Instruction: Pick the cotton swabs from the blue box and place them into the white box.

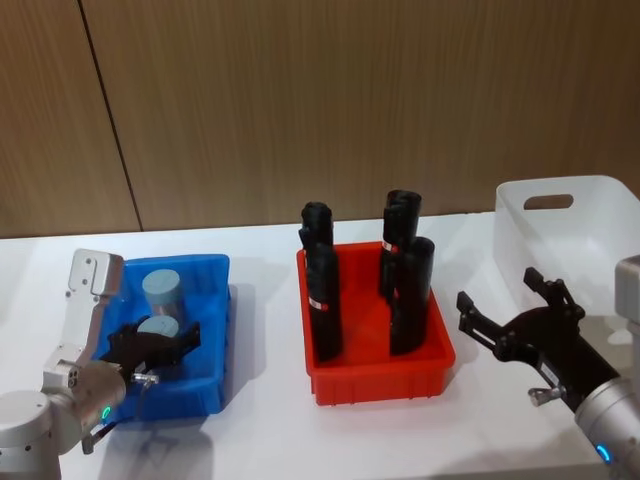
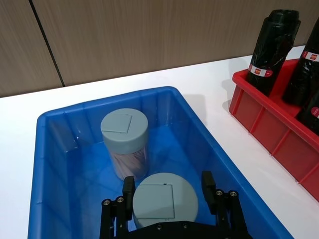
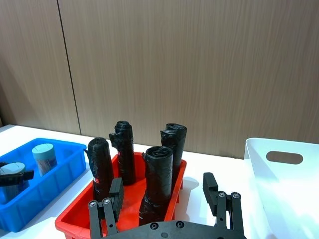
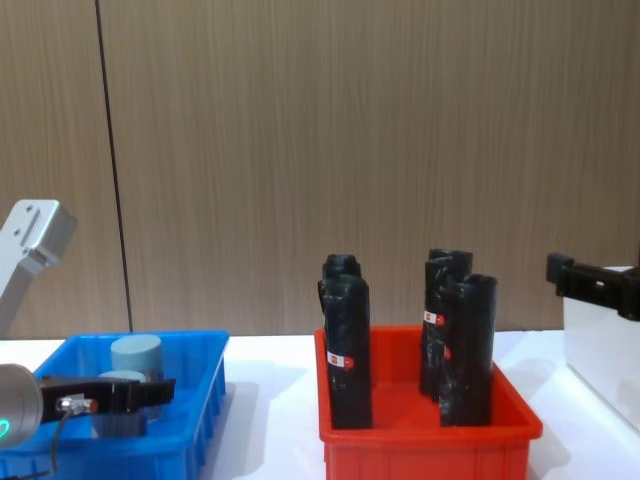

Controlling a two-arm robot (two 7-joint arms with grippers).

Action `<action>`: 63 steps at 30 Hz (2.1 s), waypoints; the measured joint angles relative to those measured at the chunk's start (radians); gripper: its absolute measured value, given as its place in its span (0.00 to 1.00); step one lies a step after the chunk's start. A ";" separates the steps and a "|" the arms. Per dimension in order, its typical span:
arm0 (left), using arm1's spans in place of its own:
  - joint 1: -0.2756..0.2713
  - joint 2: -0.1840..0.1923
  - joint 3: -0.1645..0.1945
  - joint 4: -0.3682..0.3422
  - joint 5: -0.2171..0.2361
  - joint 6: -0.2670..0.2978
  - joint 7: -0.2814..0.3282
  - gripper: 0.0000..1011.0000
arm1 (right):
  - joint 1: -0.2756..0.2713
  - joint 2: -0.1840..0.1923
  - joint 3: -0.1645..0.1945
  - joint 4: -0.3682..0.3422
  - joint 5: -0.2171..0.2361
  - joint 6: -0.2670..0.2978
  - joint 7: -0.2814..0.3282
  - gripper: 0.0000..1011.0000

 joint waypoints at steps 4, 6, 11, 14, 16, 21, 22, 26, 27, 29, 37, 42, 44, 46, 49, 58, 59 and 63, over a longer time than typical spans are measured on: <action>0.000 -0.001 0.001 -0.002 0.010 0.009 0.011 0.75 | 0.000 0.000 0.000 0.000 0.000 0.000 0.000 0.99; 0.001 0.000 0.001 -0.009 0.018 0.015 0.018 0.69 | 0.000 0.000 0.000 0.000 0.000 0.000 0.000 0.99; 0.008 0.005 0.001 -0.039 0.043 0.024 0.036 0.67 | 0.000 0.000 0.000 0.000 0.000 0.000 0.000 0.99; 0.015 0.011 0.001 -0.070 0.061 0.028 0.045 0.67 | 0.000 0.000 0.000 0.000 0.000 0.000 0.000 0.99; 0.020 0.016 0.000 -0.096 0.075 0.030 0.049 0.67 | 0.000 0.000 0.000 0.000 0.000 0.000 0.000 0.99; 0.033 0.028 -0.003 -0.170 0.107 0.032 0.048 0.67 | 0.000 0.000 0.000 0.000 0.000 0.000 0.000 0.99; 0.034 0.030 -0.004 -0.184 0.110 0.033 0.046 0.67 | 0.000 0.000 0.000 0.000 0.000 0.000 0.000 0.99; 0.039 0.038 -0.007 -0.237 0.119 0.033 0.028 0.67 | 0.000 0.000 0.000 0.000 0.000 0.000 0.000 0.99; 0.040 0.040 -0.008 -0.253 0.120 0.033 0.020 0.67 | 0.000 0.000 0.000 0.000 0.000 0.000 0.000 0.99; 0.041 0.042 -0.009 -0.273 0.120 0.032 0.008 0.67 | 0.000 0.000 0.000 0.000 0.000 0.000 0.000 0.99; 0.035 0.041 -0.012 -0.341 0.091 0.025 -0.053 0.67 | 0.000 0.000 0.000 0.000 0.000 0.000 0.000 0.99; 0.016 0.029 -0.012 -0.364 0.052 0.030 -0.115 0.67 | 0.000 0.000 0.000 0.000 0.000 0.000 0.000 0.99; 0.008 0.025 -0.010 -0.366 0.045 0.036 -0.134 0.67 | 0.000 0.000 0.000 0.000 0.000 0.000 0.000 0.99; -0.003 0.018 -0.008 -0.367 0.033 0.049 -0.163 0.67 | 0.000 0.000 0.000 0.000 0.000 0.000 0.000 0.99; -0.020 0.009 -0.005 -0.365 0.024 0.065 -0.189 0.67 | 0.000 0.000 0.000 0.000 0.000 0.000 0.000 0.99; -0.108 -0.035 0.012 -0.319 0.013 0.177 -0.312 0.67 | 0.000 0.000 0.000 0.000 0.000 0.000 0.000 0.99; -0.117 -0.040 0.014 -0.313 0.014 0.185 -0.318 0.67 | 0.000 0.000 0.000 0.000 0.000 0.000 0.000 0.99; -0.171 -0.067 0.026 -0.270 0.022 0.232 -0.382 0.67 | 0.000 0.000 0.000 0.000 0.000 0.000 0.000 0.99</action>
